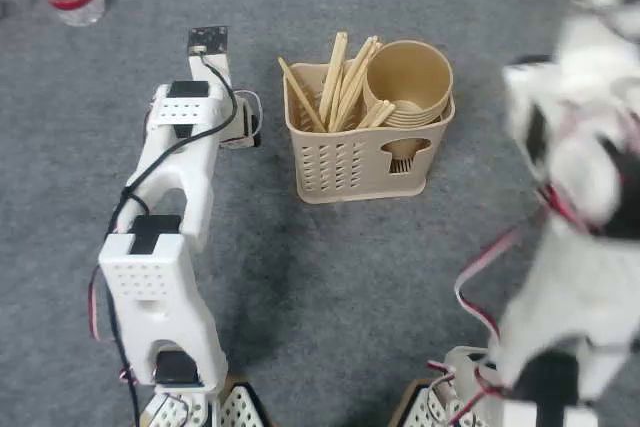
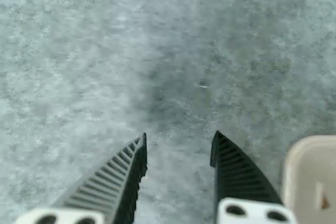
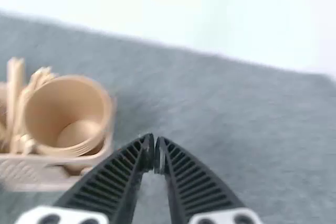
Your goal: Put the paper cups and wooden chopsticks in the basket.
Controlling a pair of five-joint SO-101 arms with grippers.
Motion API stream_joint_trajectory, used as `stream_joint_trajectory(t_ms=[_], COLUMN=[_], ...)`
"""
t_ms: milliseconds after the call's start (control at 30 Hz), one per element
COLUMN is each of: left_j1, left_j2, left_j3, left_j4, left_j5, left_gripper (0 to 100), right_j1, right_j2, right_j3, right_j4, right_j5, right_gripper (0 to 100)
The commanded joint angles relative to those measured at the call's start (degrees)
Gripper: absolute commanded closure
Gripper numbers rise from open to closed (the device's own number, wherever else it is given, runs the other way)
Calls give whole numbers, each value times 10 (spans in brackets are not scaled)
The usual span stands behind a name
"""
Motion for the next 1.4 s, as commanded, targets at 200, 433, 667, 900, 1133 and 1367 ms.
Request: stream_joint_trajectory(t_ms=[200, 433, 667, 900, 1133, 1367], left_j1=[-61, -63, -91, -138, -88, -84], left_j2=[-212, -359, -481, -548, -557, -703], left_j3=[-90, -90, -91, -91, -22, 186], left_j4=[146, 261, 334, 340, 369, 287], left_j5=[2, -75, -158, -90, -156, -156], left_gripper=[812, 812, 831, 989, 989, 990], right_j1=[14, -35, -87, -88, -87, -145], right_j2=[-133, -182, -210, -215, -217, -327], right_j3=[221, 292, 292, 291, 297, 408], right_j4=[18, 17, 18, 18, 21, 20], right_j5=[41, -28, -25, -26, -159, -190], right_gripper=[991, 991, 991, 991, 991, 991])
